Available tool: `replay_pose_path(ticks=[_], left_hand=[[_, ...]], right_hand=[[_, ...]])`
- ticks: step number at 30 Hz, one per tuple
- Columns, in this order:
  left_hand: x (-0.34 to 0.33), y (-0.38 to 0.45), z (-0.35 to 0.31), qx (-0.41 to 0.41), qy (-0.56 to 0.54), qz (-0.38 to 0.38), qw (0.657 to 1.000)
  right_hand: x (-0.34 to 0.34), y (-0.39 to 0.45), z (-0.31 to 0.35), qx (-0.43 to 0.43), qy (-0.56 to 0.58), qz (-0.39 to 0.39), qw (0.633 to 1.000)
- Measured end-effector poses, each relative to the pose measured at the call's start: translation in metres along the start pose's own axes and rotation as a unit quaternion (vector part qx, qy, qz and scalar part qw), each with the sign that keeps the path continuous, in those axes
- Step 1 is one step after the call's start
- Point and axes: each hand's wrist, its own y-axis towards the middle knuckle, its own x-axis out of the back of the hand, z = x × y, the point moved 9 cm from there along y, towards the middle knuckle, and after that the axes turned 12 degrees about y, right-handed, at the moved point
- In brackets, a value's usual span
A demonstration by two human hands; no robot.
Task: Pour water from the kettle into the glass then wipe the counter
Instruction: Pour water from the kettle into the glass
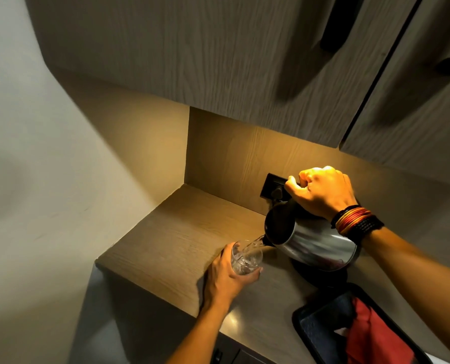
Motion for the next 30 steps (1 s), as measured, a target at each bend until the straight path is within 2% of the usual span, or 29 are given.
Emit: replay_pose_path(ticks=[30], left_hand=[[0.013, -0.006, -0.011, -0.049, -0.047, -0.046, 0.997]], right_hand=[[0.017, 0.01, 0.015, 0.043, -0.027, -0.02, 0.999]])
